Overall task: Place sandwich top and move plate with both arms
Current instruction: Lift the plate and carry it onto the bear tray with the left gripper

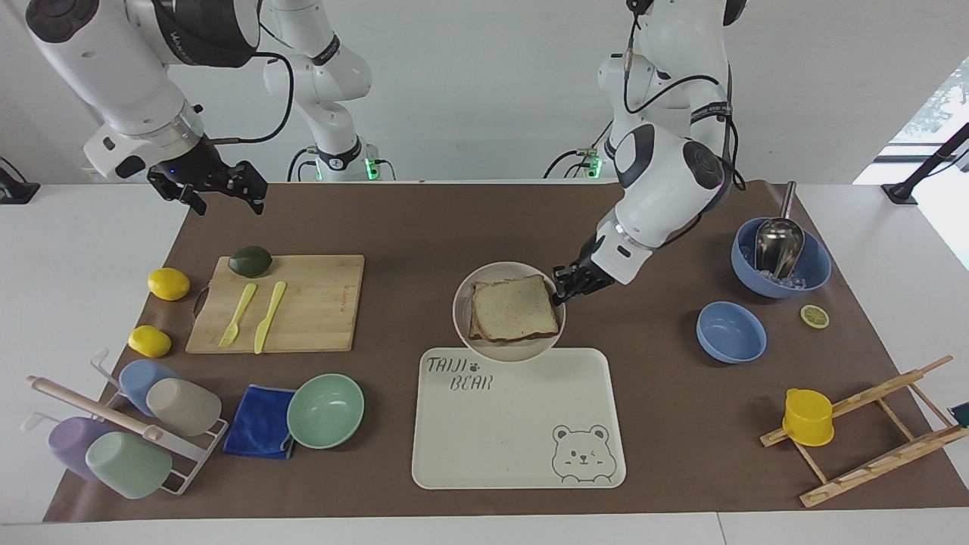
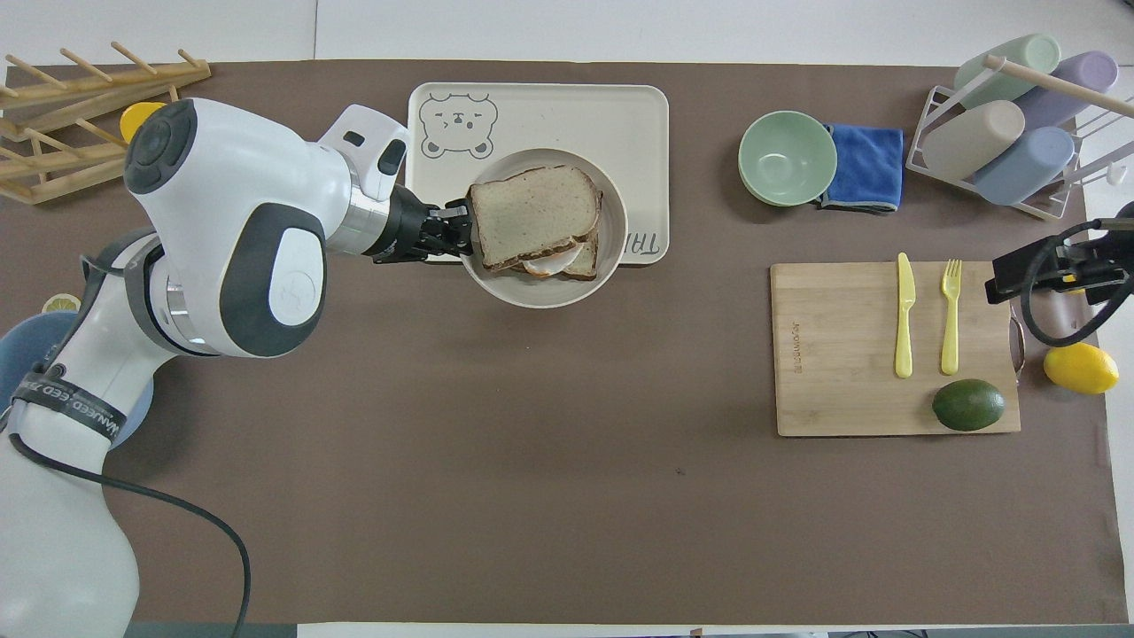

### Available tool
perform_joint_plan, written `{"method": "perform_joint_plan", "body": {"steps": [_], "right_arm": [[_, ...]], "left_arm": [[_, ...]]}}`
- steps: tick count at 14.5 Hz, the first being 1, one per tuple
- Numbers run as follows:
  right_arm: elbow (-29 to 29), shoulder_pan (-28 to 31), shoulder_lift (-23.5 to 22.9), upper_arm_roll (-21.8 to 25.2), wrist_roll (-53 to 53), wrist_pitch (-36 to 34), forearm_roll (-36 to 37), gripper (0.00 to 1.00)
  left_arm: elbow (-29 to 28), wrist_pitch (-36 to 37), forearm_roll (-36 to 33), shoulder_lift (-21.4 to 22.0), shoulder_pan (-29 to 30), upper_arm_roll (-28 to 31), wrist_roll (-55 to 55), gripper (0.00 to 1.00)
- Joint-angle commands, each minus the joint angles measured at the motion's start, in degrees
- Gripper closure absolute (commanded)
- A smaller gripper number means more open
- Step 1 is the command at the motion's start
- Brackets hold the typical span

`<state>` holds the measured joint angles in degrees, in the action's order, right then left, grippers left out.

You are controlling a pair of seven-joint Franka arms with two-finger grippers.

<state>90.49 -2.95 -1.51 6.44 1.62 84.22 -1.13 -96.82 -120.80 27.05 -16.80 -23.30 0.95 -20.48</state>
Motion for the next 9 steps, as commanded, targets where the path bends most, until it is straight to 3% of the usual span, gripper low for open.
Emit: {"method": "perform_joint_plan", "body": {"steps": [1,4,9], "right_arm": [[-0.1,-0.6,0.2,0.8,0.7,0.2,0.2,0.0],[-0.3,-0.6,0.2,0.2,0.8,0.2,0.4,0.0],[-0.3,-0.6,0.6,-1.4,0.9,-0.4,0.3,0.0]], "left_arm": [[10.7,2.8,0.3,-9.1,1.5,0.8,-2.7,1.0],[17.6,1.4,-0.2,-17.1,1.5,3.1,-4.0,1.0],[17.1,-6.2,-3.7,-19.8,0.9,3.2,-3.8,1.0]]}}
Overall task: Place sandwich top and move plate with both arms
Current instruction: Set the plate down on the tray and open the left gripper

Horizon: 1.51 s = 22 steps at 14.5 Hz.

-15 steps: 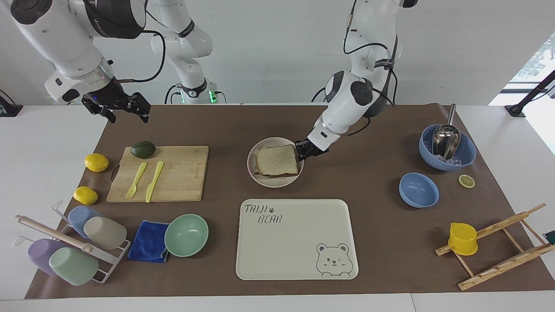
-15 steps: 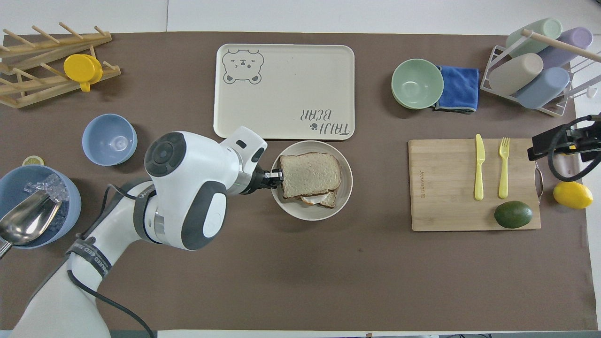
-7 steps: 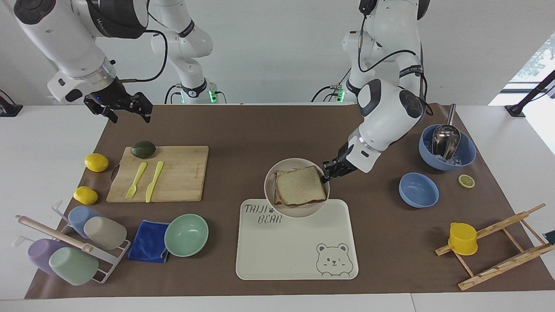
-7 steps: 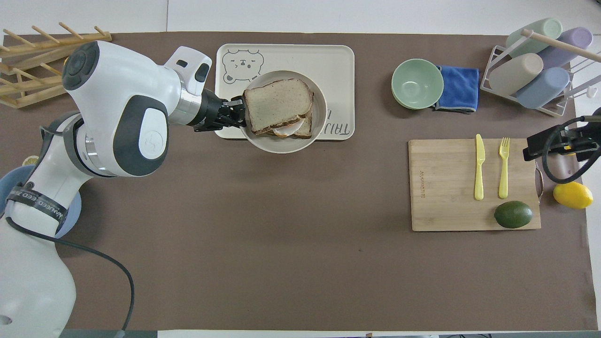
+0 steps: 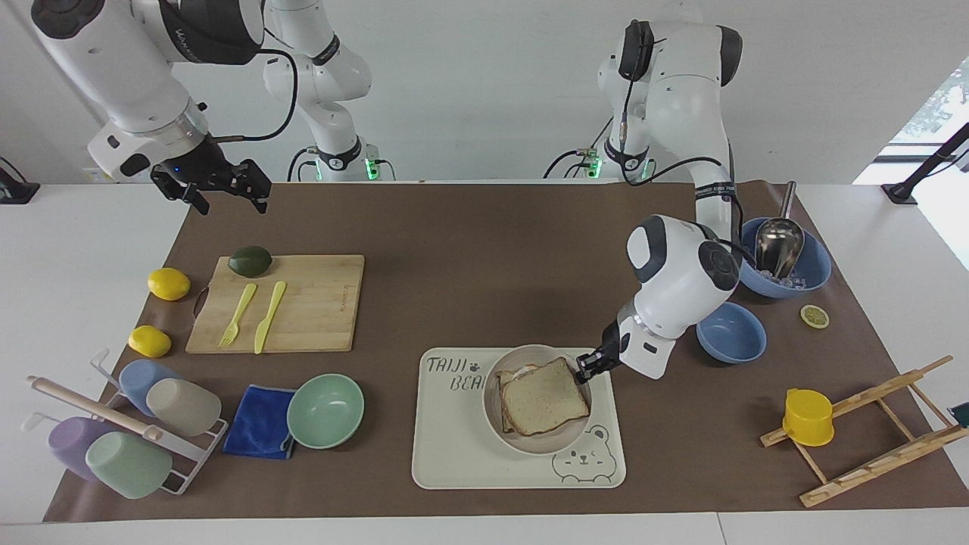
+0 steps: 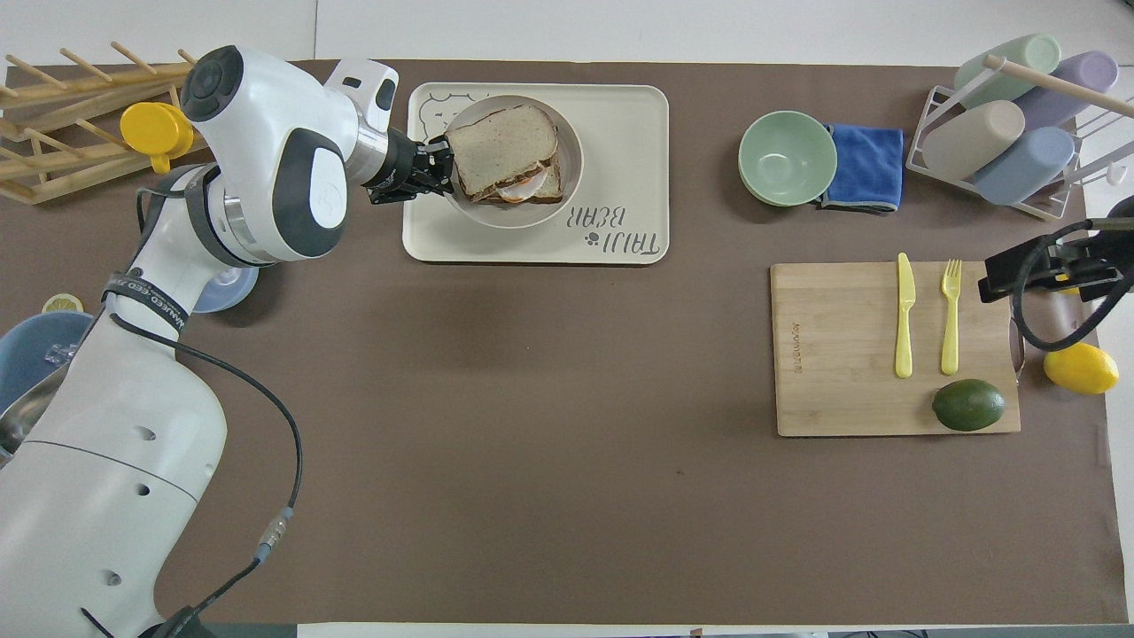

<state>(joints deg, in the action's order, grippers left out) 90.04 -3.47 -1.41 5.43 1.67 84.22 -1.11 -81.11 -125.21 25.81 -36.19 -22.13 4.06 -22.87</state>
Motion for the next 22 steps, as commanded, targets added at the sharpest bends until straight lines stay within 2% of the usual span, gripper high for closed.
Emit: {"method": "perform_joint_plan", "body": {"steps": [1,3,7,8,10,11,15,19,22], "right_arm": [[0.2,0.0,0.8,-0.4,1.7,-0.6,0.3,0.0],[0.1,-0.1,0.9,-0.5,3.3,-2.0,0.1,0.0],[0.2,-0.6,0.9,-0.4,3.2,-1.2,0.2,0.0],[0.2,-0.6,0.9,-0.5,3.2,-0.8,0.3,0.0],[0.4,-0.3,0.9,-0.4,3.3,0.8,0.4,0.0],[0.4,0.1,0.8,-0.4,3.2,0.9,0.4,0.0],[0.6,0.3,1.0,0.1,2.6,0.7,0.2,0.0],[0.8,0.2,1.2,0.1,2.9,0.0,0.1,0.0],[0.8,0.3,1.2,0.1,2.9,0.0,0.1,0.0]], "left_arm": [[-0.7,-4.0,-2.7,-0.4,-0.5,0.1,-1.3,1.0],[-3.8,-7.4,-3.0,0.1,-1.7,0.2,-1.1,1.0],[-4.4,-7.6,-3.0,0.3,-1.7,0.2,-0.2,1.0],[-4.8,-7.7,-3.0,0.4,-1.7,0.2,0.2,0.66],[-5.0,-7.3,-3.0,0.5,-1.7,0.2,0.2,0.04],[-5.0,-6.9,-3.0,0.6,-1.3,0.3,0.2,0.0],[-4.8,-1.5,-5.7,3.2,-0.5,3.2,1.1,0.0],[-4.9,5.3,-7.9,10.7,3.6,4.7,1.5,0.0],[-4.7,15.1,-16.3,17.3,5.3,4.8,2.4,0.0]]}}
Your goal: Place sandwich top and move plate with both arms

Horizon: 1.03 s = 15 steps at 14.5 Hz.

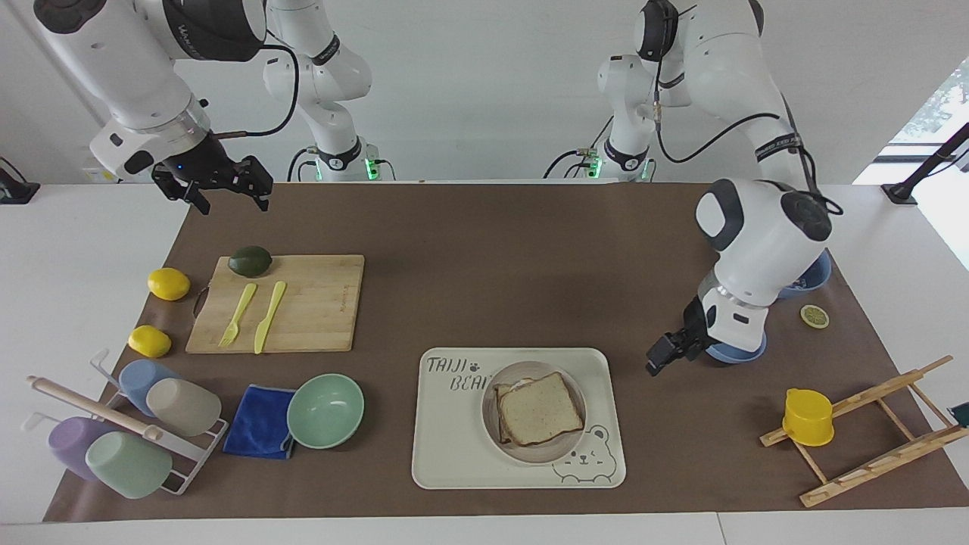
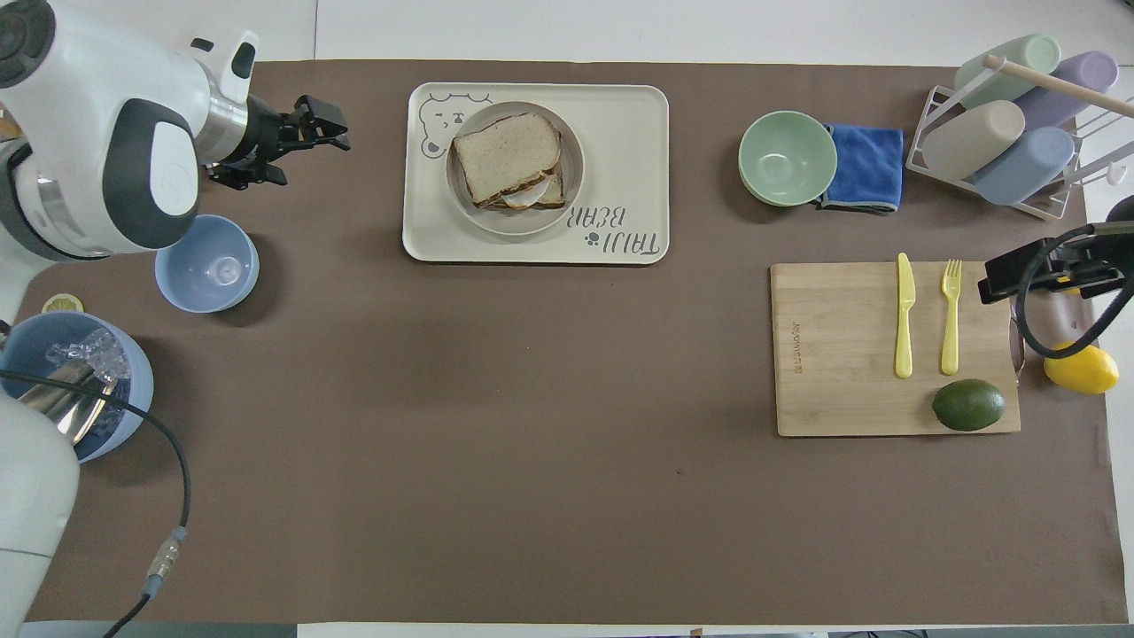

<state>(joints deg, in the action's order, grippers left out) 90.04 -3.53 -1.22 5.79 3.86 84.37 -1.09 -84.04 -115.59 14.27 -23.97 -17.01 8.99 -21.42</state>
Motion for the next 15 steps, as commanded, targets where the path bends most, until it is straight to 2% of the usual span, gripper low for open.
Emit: {"method": "perform_joint_plan", "body": {"steps": [1,8,12,15], "right_arm": [[0.8,0.5,1.0,-0.2,0.7,-0.2,0.1,0.0],[0.8,0.5,1.0,-0.2,0.7,-0.2,0.1,0.0],[0.8,0.5,1.0,-0.2,0.8,-0.2,0.1,0.0],[0.8,0.5,1.0,-0.2,0.8,-0.2,0.1,0.0]], "left_arm": [[-1.7,8.6,-7.1,7.2,0.2,-0.1,2.2,0.0],[-1.8,28.4,-11.6,21.1,1.6,0.2,14.6,0.0],[-2.2,36.8,-12.5,25.5,2.2,0.1,15.3,0.0],[-3.2,37.0,-12.5,26.2,2.0,-0.6,15.4,0.0]]}}
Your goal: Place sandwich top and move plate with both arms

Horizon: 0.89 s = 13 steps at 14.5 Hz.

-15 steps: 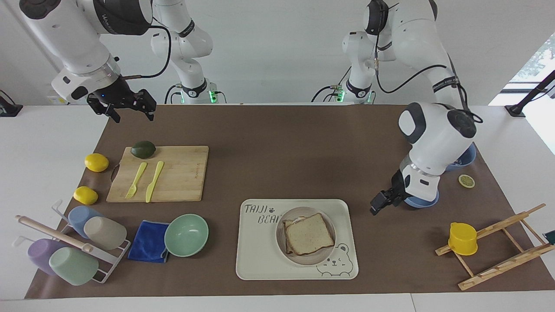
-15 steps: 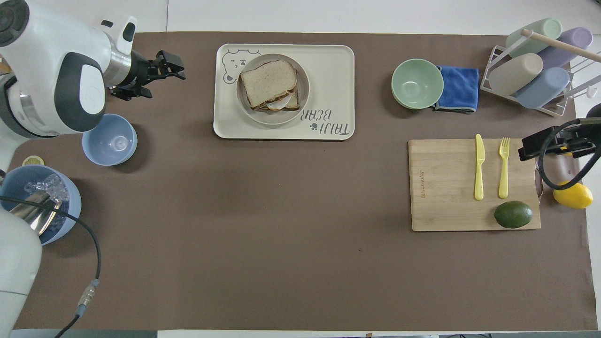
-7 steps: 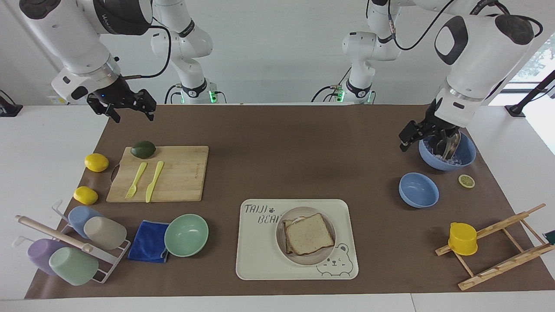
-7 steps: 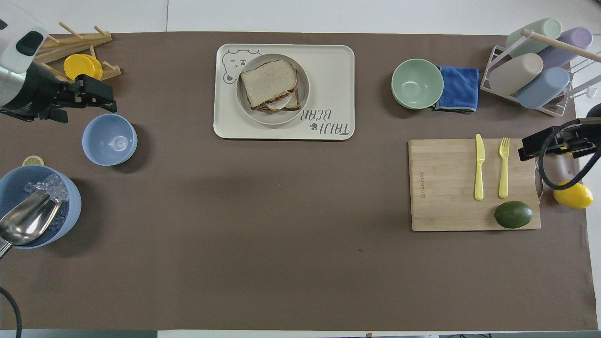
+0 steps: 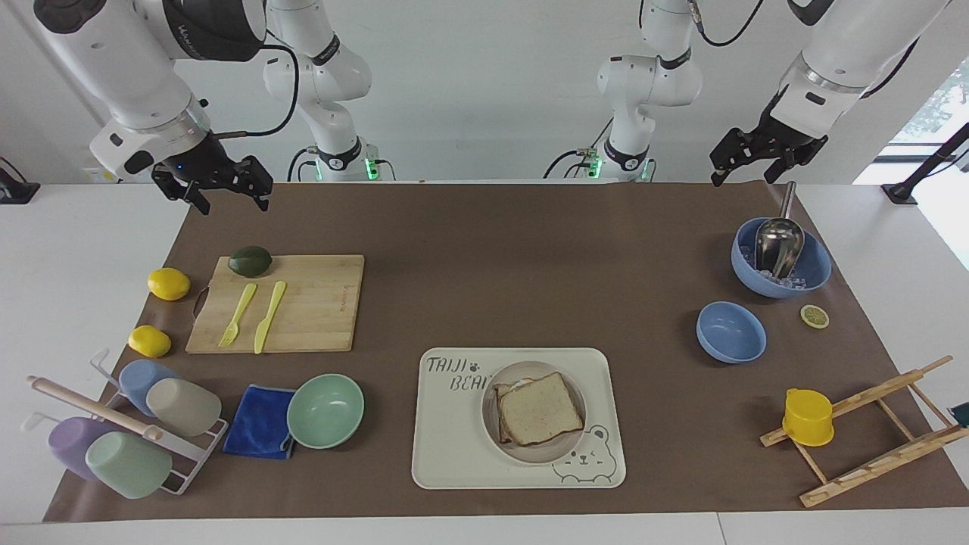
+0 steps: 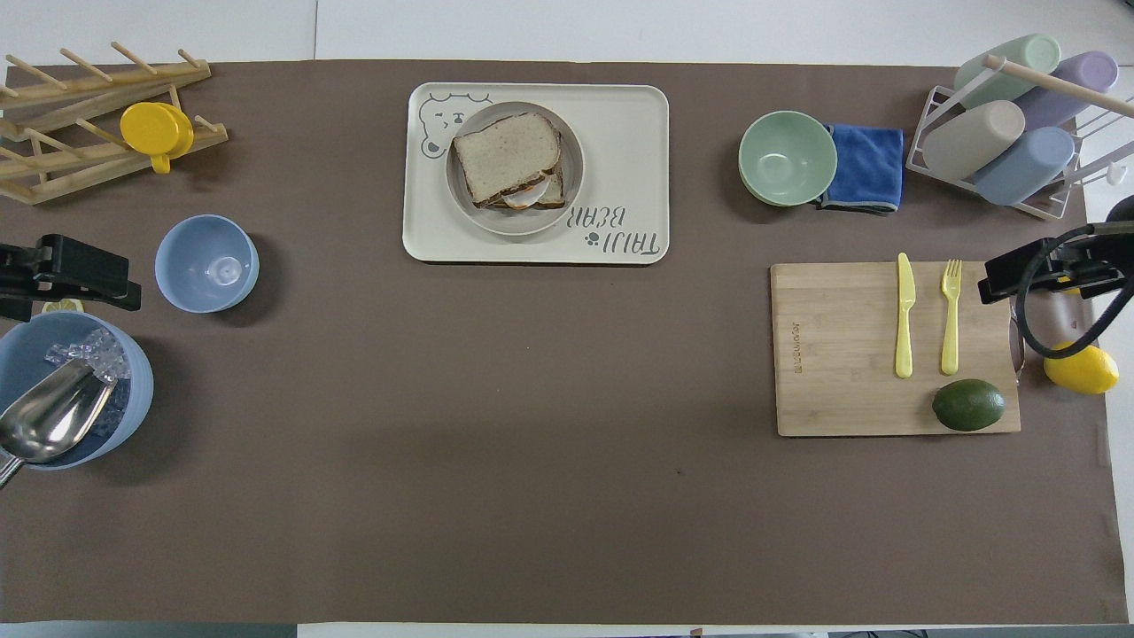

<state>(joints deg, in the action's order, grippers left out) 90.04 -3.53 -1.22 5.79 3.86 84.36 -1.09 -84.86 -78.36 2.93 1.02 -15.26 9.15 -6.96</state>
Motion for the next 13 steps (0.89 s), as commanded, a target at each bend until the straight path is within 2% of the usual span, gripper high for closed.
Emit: {"method": "perform_joint_plan", "body": {"steps": [1,5,8,10,13], "right_arm": [[0.8,0.4,1.0,-0.3,0.7,-0.2,0.1,0.0],[0.8,0.5,1.0,-0.3,0.7,-0.2,0.1,0.0],[0.8,0.5,1.1,-0.3,0.8,-0.2,0.1,0.0],[0.8,0.5,1.0,-0.3,0.8,-0.2,0.1,0.0],[0.8,0.5,1.0,-0.3,0.7,-0.2,0.1,0.0]], "left_arm": [[-2.2,-0.3,-1.2,1.1,0.3,-0.8,1.1,0.0],[-2.4,-3.9,-1.2,1.1,0.9,-1.5,2.8,0.0],[-3.4,-1.9,-1.2,1.9,2.0,-1.8,5.9,0.0],[-4.9,-1.9,-1.2,2.8,4.8,-4.6,5.9,0.0],[-6.8,-6.1,-1.3,2.7,5.7,-5.9,5.9,0.0]]}}
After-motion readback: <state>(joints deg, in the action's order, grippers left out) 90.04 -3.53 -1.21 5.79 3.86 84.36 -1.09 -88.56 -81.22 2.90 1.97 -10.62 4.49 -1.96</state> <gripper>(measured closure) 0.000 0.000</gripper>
